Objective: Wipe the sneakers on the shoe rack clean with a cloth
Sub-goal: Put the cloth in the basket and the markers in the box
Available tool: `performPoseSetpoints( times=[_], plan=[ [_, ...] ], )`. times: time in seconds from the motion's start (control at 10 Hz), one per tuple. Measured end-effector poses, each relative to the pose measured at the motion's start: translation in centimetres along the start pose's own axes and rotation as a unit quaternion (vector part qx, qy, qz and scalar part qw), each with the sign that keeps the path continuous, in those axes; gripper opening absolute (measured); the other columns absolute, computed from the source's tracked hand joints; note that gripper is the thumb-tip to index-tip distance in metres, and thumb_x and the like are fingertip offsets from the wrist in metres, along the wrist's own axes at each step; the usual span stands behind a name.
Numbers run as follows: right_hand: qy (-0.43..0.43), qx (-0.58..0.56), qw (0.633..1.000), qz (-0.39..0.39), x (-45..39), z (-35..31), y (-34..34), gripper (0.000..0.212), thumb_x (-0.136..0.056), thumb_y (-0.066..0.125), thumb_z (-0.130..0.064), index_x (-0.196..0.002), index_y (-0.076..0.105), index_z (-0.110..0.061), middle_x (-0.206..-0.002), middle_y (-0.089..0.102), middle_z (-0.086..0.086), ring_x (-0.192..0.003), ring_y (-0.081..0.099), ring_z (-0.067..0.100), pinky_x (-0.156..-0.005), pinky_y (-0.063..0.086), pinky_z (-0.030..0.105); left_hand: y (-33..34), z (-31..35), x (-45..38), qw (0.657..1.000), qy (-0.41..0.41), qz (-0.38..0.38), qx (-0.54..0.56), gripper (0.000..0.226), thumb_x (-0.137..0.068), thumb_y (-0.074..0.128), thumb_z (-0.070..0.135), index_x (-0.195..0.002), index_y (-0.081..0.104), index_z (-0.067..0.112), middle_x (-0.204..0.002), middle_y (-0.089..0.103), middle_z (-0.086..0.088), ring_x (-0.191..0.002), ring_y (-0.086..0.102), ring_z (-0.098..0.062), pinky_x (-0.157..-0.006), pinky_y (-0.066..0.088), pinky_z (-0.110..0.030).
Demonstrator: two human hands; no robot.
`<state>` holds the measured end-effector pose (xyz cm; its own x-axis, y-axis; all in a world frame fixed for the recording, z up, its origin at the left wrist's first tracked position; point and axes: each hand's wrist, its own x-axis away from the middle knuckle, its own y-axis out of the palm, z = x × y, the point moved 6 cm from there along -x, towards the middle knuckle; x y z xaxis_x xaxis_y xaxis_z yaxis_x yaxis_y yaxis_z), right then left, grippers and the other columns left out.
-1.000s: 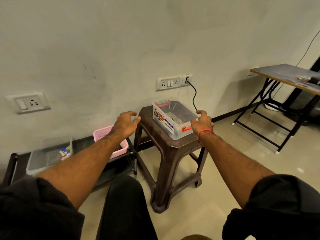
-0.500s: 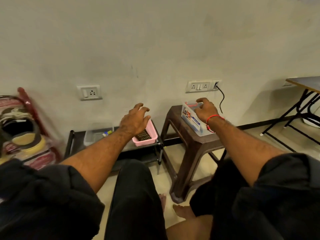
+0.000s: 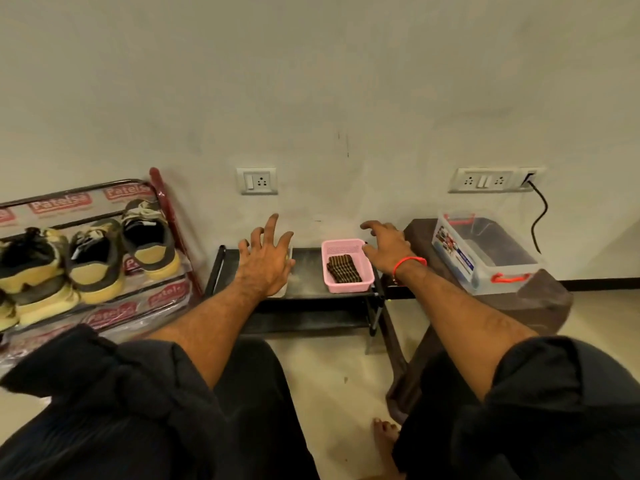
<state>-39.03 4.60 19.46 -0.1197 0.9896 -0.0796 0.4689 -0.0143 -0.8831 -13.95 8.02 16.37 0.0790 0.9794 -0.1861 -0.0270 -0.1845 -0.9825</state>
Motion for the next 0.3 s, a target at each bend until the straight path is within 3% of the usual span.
performPoseSetpoints(
  times=[0.3],
  plan=[
    [-0.049,0.006,0.999,-0.007,-7.7,-2.1,5.3,0.051,-0.096,0.055,-0.016,-0.145,0.044,-0.027,-0.146,0.041,0.011,-0.132,0.039,0.033,-0.111,0.035,0.047,4.7,-2.5,-5.1,0.999,-0.019,0.0,-0.027,0.068,-0.099,0.05,0.052,-0.157,0.022,0.028,-0.168,-0.007,-0.011,-0.147,0.018,-0.039,-0.111,0.031,-0.065]
  ],
)
